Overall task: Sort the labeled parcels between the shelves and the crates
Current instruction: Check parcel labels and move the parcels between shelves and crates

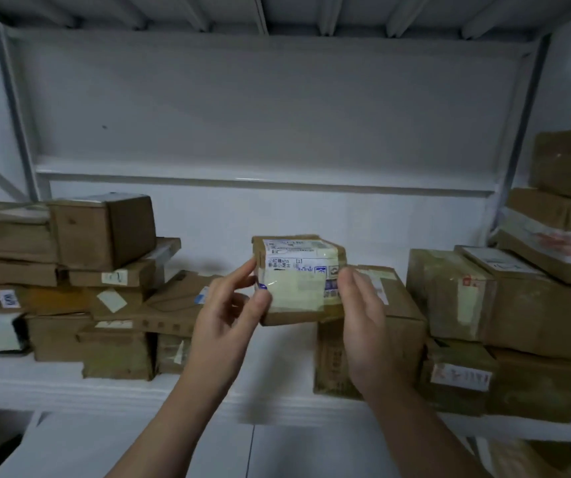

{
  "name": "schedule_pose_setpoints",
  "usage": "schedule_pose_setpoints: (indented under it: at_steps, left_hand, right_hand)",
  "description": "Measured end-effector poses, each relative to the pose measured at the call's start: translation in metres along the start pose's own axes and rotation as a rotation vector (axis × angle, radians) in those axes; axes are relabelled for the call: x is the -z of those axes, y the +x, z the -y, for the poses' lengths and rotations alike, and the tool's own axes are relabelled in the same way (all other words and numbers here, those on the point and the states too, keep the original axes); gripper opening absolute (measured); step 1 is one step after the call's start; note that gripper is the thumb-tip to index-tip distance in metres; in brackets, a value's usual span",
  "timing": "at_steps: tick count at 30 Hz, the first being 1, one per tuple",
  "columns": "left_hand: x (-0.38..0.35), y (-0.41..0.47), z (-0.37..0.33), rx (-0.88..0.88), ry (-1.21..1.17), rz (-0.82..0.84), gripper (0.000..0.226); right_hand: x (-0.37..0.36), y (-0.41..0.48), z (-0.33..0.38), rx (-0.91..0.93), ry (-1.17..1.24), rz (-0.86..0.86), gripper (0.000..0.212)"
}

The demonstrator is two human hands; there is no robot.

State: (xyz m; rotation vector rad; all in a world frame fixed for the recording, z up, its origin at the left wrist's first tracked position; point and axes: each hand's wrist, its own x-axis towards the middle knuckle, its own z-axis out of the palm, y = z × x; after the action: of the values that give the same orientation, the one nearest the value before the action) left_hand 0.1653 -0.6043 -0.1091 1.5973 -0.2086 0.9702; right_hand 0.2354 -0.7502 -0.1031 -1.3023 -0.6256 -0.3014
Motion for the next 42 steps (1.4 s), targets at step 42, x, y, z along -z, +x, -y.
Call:
schedule_pose_setpoints:
  at_steps: [42]
  left_hand:
    - [0.195,0.051,0.062,-0.161,1.298,0.264,0.048]
  right_hand:
    - [-0.192,0.038,-0.104,0.007,-0.584,0.141,0.067]
